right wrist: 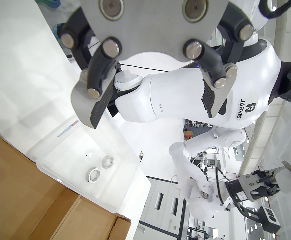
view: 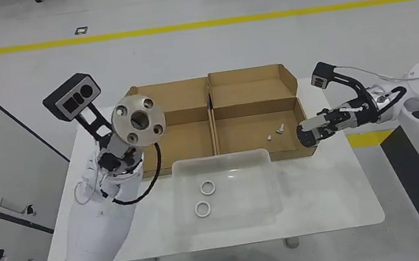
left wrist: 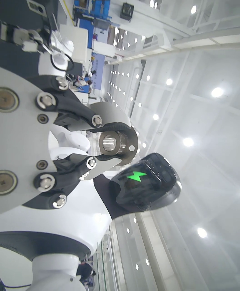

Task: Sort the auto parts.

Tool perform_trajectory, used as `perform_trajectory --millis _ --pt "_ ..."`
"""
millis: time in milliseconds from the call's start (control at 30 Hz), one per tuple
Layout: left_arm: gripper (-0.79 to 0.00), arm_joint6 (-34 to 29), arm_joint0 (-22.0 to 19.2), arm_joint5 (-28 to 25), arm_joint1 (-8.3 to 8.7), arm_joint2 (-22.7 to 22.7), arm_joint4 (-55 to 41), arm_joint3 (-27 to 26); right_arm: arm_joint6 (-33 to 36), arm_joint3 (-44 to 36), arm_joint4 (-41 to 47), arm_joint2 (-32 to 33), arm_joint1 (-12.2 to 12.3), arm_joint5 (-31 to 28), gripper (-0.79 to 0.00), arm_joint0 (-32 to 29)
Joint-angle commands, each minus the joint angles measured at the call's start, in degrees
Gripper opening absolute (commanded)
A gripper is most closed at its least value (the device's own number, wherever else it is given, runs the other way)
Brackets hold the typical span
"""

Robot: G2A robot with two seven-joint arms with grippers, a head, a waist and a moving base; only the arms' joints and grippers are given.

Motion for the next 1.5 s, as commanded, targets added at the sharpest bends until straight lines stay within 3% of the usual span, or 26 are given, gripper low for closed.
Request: perform_trajectory --millis 0,333,700,1467 --pt "-0.785 0.0 0.18 0.0 -0.01 -0.75 3.22 0.79 0.0 0.0 0.0 0.0 0.0 0.0 0.0 0.0" --pt "-0.785 0.01 0.42 0.0 0.47 -0.56 16.09 1.18 0.0 0.0 0.0 0.0 0.0 0.0 0.0 0.0" --pt "-0.785 0.0 0.44 0.0 -0.62 1.49 -2.49 -5.73 0.0 0.0 0.0 0.0 0.0 0.0 0.0 0.0" --pt "-0.785 0.32 -0.02 0.27 -0.84 2.78 -6.34 -6.97 0.0 0.0 0.0 0.0 0.0 0.0 0.0 0.0"
